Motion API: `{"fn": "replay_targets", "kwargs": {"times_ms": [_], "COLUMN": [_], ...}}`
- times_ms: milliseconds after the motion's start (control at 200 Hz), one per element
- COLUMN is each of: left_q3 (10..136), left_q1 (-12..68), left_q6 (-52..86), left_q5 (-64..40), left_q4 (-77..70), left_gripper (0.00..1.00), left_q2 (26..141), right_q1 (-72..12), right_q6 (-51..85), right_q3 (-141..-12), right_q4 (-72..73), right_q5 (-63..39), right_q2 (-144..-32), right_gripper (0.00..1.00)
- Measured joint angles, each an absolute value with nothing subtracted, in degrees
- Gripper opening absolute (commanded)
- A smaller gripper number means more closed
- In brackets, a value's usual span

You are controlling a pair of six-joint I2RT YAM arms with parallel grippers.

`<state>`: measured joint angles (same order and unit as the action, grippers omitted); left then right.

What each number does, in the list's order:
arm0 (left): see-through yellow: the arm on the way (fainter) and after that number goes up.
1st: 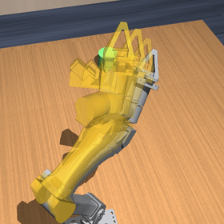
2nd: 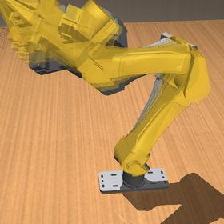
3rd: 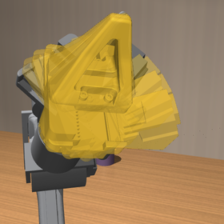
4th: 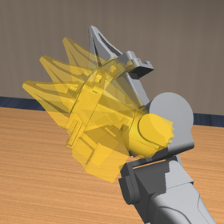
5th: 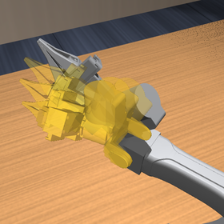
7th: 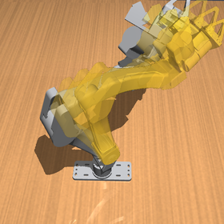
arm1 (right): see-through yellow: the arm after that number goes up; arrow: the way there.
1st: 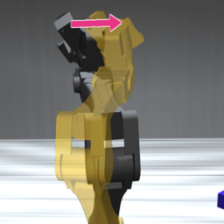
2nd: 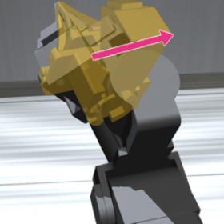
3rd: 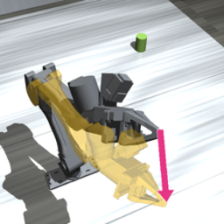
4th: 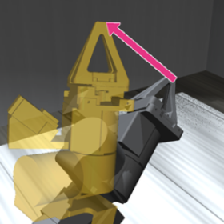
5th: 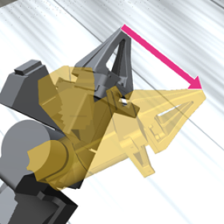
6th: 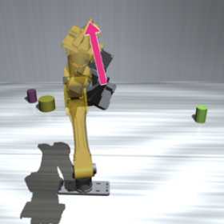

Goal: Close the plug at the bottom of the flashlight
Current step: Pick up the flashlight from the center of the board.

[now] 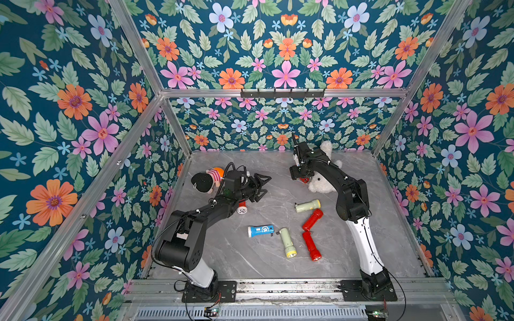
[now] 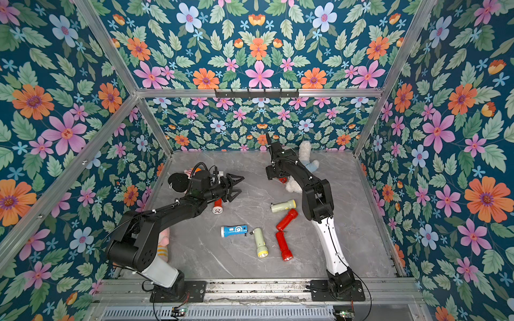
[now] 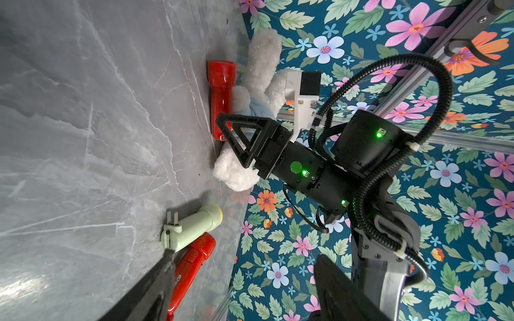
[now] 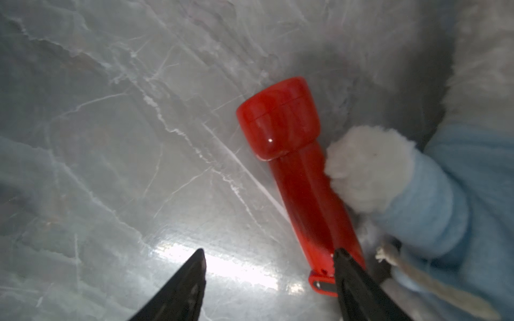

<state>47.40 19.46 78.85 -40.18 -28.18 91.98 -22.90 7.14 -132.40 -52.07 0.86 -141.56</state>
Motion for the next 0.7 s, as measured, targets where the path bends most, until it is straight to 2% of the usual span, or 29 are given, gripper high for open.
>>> {"fn": "replay_targets", "kwargs": {"times_ms": [175, 260, 365, 460, 540, 620, 655, 700], "left_q3": [47.3, 47.4, 47.4, 47.5, 47.7, 48.2, 48.6, 49.0], "left_q1": [18.9, 18.7, 18.1, 17.3, 16.5, 15.8, 15.4, 14.9], "left_q6": [77.7, 77.4, 76.5, 76.2, 75.6, 74.6, 74.1, 73.2], "left_q5": [-40.2, -40.2, -40.2, -40.2, -40.1, -40.1, -40.1, -40.1], "left_q4": [-26.9, -26.1, -25.6, -24.7, -23.0, -21.2, -20.4, -19.4], "left_gripper": [0.82, 0.82, 0.82, 0.82, 0.82, 0.82, 0.82, 0.82], "left_q2": [91.8, 91.8, 91.6, 91.0, 90.7, 90.4, 90.2, 90.1], "right_q1": [-22.3, -22.3, -22.3, -22.5, -23.5, -24.9, -25.6, -26.5], "right_q6": [6.7, 6.4, 6.3, 6.1, 5.4, 4.0, 3.4, 2.5], "right_q3": [-136.8, -139.1, -139.1, -136.7, -134.1, -131.8, -130.7, -129.4], "right_q4": [-53.7, -54.7, -55.7, -55.7, -55.2, -54.8, -54.4, -53.8], "right_q5": [0.2, -0.2, -1.7, -3.1, -3.8, -4.6, -4.6, -4.5], "right_q2": [-144.8, -146.9, -148.0, -147.5, -146.5, -145.1, -144.6, -144.0], "right_gripper": [0.73, 0.69, 0.60, 0.45, 0.20, 0.05, 0.01, 0.00]}}
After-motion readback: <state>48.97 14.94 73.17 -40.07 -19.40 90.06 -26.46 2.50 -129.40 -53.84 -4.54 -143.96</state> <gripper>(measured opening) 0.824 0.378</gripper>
